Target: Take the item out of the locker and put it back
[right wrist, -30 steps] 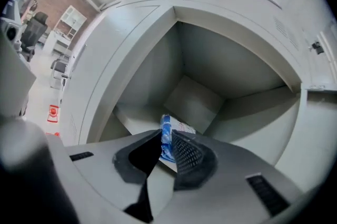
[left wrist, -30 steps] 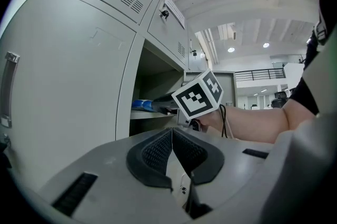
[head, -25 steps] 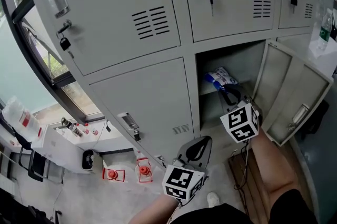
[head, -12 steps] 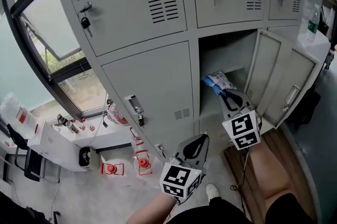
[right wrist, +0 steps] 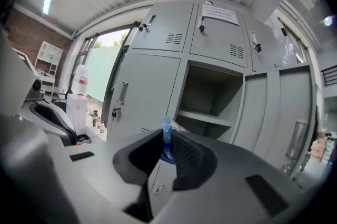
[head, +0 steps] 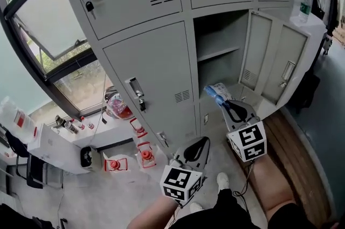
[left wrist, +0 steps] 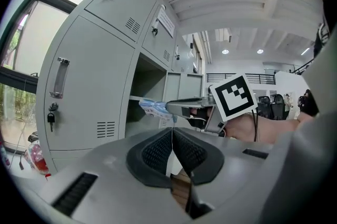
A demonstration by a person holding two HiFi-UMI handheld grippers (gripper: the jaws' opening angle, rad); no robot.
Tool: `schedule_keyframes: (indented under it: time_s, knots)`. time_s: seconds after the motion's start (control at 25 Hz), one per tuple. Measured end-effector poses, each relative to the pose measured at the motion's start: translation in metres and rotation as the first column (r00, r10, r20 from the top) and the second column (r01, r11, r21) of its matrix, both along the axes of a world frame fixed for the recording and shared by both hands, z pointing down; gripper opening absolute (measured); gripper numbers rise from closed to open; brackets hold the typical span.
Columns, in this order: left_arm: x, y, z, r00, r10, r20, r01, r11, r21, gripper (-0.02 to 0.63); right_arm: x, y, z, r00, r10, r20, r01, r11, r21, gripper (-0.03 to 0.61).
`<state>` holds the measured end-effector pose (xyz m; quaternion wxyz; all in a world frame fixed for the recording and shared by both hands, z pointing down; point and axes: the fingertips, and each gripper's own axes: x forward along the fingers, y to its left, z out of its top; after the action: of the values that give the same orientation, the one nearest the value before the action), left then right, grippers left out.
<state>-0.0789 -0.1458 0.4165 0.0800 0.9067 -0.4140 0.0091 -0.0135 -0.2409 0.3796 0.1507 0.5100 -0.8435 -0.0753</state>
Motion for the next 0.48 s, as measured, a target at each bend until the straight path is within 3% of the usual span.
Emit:
schedule_keyframes:
  time_s: [0.48]
  knots:
    - [0.029, 0.039, 0.028, 1.0, -0.013, 0.021, 0.015, 0.997, -0.073, 0.018, 0.03, 0.077, 0.043, 0.997, -0.029, 0.073, 0.037, 0.993, -0.11, 0.097]
